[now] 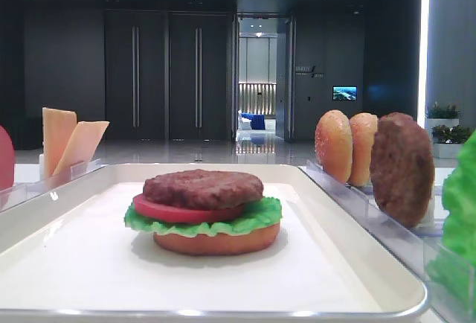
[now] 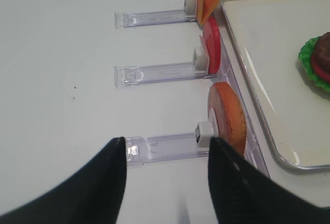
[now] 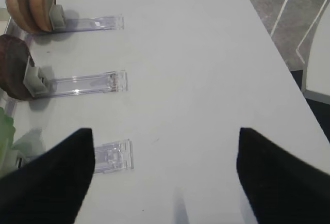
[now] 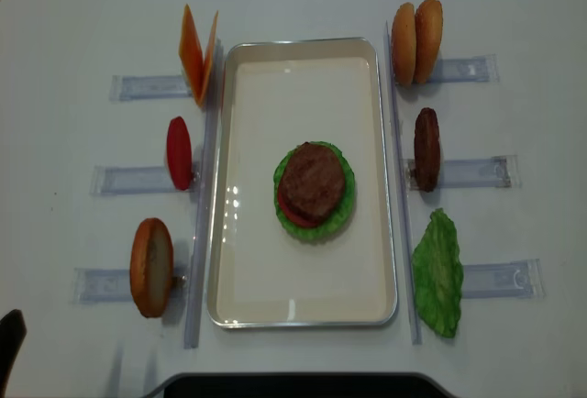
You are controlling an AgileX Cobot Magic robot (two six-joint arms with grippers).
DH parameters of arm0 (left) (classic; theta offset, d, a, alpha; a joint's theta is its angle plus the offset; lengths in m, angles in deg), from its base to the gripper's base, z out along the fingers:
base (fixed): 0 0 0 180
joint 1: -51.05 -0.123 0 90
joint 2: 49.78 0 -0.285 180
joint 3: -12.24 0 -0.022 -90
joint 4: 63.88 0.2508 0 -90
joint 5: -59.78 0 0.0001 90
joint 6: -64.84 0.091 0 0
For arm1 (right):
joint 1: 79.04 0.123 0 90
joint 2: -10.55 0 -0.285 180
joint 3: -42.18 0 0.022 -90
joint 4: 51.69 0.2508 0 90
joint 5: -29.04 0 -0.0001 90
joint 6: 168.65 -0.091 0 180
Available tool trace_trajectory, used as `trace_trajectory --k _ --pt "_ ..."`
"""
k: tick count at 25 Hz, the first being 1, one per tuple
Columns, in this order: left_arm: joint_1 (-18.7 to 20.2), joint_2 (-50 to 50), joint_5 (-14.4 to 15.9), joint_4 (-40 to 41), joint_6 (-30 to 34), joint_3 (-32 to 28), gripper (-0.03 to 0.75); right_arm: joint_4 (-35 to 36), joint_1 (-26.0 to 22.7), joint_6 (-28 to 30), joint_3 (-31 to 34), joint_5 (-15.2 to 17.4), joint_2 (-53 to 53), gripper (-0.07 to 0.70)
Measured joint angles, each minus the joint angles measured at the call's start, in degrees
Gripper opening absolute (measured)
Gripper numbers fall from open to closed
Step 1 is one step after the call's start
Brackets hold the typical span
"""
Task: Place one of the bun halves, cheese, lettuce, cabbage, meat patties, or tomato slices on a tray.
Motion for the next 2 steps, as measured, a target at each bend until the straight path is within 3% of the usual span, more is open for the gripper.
trace_trajectory --k 2 --pt "0.00 0.00 0.00 0.00 0.00 0.00 0.391 0.00 0.00 0.00 0.00 0.00 0.00 0.539"
